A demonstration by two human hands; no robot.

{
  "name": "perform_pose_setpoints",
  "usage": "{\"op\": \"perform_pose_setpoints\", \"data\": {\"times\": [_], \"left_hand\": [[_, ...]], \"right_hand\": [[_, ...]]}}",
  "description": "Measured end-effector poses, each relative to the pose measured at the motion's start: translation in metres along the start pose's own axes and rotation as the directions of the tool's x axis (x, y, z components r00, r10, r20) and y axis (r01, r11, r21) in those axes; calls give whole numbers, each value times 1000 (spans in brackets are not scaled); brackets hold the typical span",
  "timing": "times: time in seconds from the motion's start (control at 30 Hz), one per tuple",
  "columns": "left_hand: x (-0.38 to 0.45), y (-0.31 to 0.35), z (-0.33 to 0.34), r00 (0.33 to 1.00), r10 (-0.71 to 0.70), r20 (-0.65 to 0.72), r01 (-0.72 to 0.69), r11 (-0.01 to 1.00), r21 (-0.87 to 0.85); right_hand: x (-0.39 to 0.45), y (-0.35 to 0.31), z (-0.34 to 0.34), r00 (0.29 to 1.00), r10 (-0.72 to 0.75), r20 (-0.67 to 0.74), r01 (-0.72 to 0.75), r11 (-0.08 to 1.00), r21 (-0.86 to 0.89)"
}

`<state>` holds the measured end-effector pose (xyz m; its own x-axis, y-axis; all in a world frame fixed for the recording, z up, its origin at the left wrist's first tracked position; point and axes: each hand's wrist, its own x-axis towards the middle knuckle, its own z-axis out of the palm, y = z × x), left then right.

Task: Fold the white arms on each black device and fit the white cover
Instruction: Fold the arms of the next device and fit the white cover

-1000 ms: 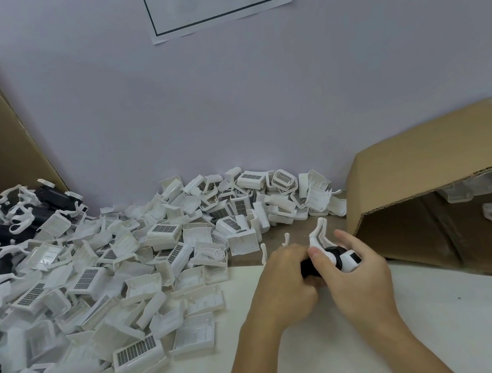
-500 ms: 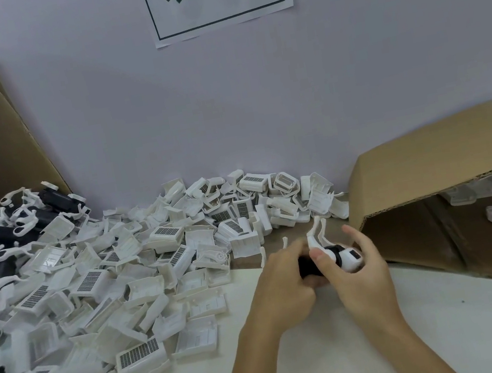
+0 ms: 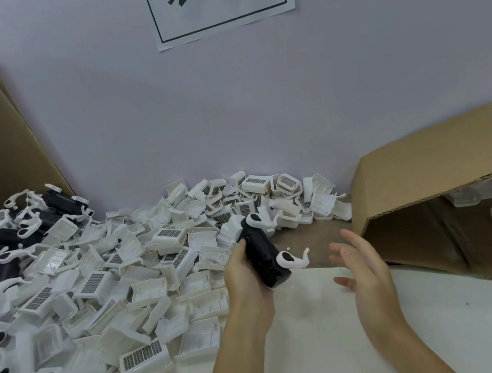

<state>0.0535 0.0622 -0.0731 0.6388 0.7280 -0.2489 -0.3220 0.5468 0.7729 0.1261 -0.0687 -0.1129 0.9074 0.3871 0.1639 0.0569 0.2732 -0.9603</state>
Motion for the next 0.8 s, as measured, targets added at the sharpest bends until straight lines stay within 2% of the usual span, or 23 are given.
{"op": "perform_pose_setpoints", "data": {"times": [0.07,0.13,0.2,0.27,0.37,0.43,0.5,0.63,0.73,0.8], "left_hand": [[0,1,-2,999,-37,-10,38,996,81],[3,-3,-3,996,-41,-74,58,969,242],[5,-7,-3,993,-30,-115,60,962,268],[5,-7,-2,998,-40,-58,48,989,142],[3,-2,-1,992,-58,112,74,987,-141],[0,-2,-1,987,-25,161,58,976,-209],[-3,-5,-1,983,6,183,27,983,-181],[-4,-14,0,986,60,158,-27,978,-205],[-2,-21,2,987,103,124,-83,984,-156],[-3,-26,3,985,102,140,-91,992,-84]], "right_hand": [[0,-1,1,1000,15,-5,-15,1000,-8],[0,-1,2,999,34,-17,-34,999,-20],[0,-1,3,998,49,-34,-50,998,-30],[1,-1,3,997,59,-48,-61,997,-37],[2,-1,3,996,75,-53,-79,994,-74],[2,0,2,995,94,-38,-98,988,-121],[3,0,2,990,142,12,-139,976,-167],[0,-5,3,951,233,204,-179,952,-249],[-5,-9,6,909,232,347,-138,951,-275],[-8,-10,8,898,225,378,-139,960,-242]]}}
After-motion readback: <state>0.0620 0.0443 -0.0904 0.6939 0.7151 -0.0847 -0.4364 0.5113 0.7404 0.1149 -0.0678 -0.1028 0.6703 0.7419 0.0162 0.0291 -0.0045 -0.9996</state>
